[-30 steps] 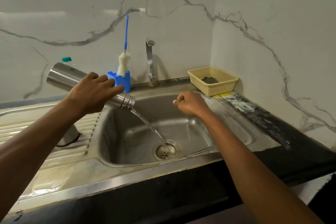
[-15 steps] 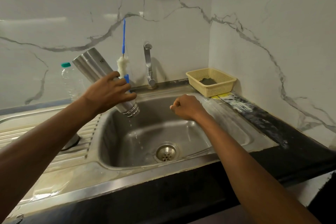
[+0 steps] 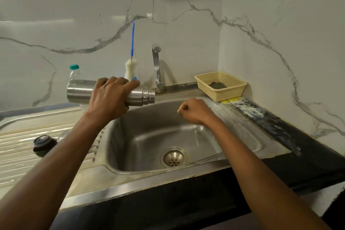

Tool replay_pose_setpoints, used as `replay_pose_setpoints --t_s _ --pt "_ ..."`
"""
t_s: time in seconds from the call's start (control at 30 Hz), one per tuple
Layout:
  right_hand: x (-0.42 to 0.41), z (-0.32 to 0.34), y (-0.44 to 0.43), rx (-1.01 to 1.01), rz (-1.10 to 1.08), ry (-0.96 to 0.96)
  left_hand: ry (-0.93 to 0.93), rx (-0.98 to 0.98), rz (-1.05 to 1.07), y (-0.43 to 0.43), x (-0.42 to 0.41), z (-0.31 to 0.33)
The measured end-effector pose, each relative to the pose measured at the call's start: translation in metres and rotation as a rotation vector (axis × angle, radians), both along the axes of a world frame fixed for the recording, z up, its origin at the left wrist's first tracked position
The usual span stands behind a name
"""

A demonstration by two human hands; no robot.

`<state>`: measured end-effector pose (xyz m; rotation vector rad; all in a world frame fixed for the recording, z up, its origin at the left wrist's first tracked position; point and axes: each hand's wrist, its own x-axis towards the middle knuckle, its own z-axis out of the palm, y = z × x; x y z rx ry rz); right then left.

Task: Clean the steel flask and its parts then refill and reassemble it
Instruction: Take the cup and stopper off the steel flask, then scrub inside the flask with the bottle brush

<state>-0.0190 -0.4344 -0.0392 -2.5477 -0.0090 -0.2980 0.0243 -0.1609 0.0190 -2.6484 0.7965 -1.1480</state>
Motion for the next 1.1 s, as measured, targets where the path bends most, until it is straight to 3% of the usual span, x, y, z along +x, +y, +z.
replay_pose_setpoints --t_s 0.27,0.4,0.53,0.77,0.9,1.1 --pt "0.001 -0.003 -0.002 0.069 0.026 -0.030 0.373 -0.806 -0.252 -0.017 -0.022 -0.015" --pt "-0.004 0.003 0.000 0.152 0.009 -0.039 0.598 -1.086 -0.306 -0.022 -0.028 -0.037" --pt "-0.006 0.019 0.015 0.315 0.006 -0.124 0.704 -1.212 -0.280 -0.023 -0.028 -0.057" --pt "0.064 0.110 0.091 0.157 0.077 -0.315 0.763 -1.355 -0.241 -0.024 -0.019 -0.066" --pt "0.120 0.146 0.132 0.223 0.048 -0.302 0.768 -1.338 -0.206 -0.022 -0.013 -0.072" --pt "0.161 0.151 0.146 0.119 -0.037 -0.224 0.733 -1.298 -0.145 -0.014 -0.001 -0.081"
